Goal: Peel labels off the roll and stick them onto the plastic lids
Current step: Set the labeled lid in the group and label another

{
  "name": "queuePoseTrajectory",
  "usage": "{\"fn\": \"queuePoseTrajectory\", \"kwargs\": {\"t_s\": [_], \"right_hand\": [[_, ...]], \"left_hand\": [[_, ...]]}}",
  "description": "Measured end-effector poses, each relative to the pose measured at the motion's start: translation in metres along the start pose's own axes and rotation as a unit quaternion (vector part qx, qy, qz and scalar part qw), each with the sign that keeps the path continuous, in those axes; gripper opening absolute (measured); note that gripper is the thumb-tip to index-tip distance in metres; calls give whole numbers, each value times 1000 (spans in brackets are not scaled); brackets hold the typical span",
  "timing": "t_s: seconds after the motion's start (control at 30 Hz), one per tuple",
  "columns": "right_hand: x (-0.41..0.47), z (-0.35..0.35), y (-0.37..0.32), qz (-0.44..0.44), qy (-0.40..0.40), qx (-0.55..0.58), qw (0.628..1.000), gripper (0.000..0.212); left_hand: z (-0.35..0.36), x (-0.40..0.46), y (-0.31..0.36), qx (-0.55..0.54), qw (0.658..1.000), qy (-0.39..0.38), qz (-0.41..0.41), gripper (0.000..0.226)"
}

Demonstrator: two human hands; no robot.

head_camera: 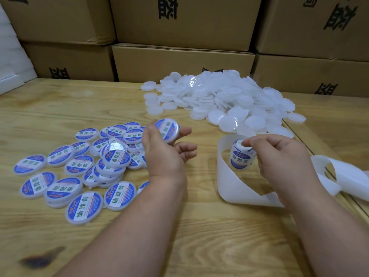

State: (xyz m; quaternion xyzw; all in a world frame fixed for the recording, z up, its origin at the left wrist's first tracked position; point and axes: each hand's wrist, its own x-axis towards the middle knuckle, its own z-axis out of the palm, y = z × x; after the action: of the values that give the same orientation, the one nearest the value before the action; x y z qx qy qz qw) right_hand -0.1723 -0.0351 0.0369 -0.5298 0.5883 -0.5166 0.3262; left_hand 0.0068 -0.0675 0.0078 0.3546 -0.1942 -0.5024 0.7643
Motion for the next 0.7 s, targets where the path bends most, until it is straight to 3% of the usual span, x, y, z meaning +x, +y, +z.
{"fn": "queuePoseTrajectory", "kwargs": {"t_s": [0.03, 0.17, 0.33, 0.4, 0.5, 0.57, 0.7], "right_hand": [[0, 0, 0, -3, 1, -1, 1000, 25], [1, 1, 2, -12, 4, -4, 1000, 26], [2, 1, 5, -24, 3, -22, 999, 24], [2, 0, 7, -31, 10, -29, 999, 24], [3, 0, 8, -43, 16, -43, 998, 22], [3, 0, 10, -50, 19, -56, 997, 23], [5, 0, 11, -55, 33, -66, 996, 23]], "left_hand": [[-1, 1, 2, -15, 1000, 20, 0, 22], [-1, 5, 5, -22, 996, 79, 18, 60], [-1, 4, 6, 13, 996, 79, 40, 66], [1, 2, 4, 64, 996, 48, 48, 63], [3, -3, -3, 171, 983, -19, 69, 37], [2, -9, -12, 280, 952, -82, 95, 38], [0, -16, -30, 527, 808, -222, 145, 55]]}}
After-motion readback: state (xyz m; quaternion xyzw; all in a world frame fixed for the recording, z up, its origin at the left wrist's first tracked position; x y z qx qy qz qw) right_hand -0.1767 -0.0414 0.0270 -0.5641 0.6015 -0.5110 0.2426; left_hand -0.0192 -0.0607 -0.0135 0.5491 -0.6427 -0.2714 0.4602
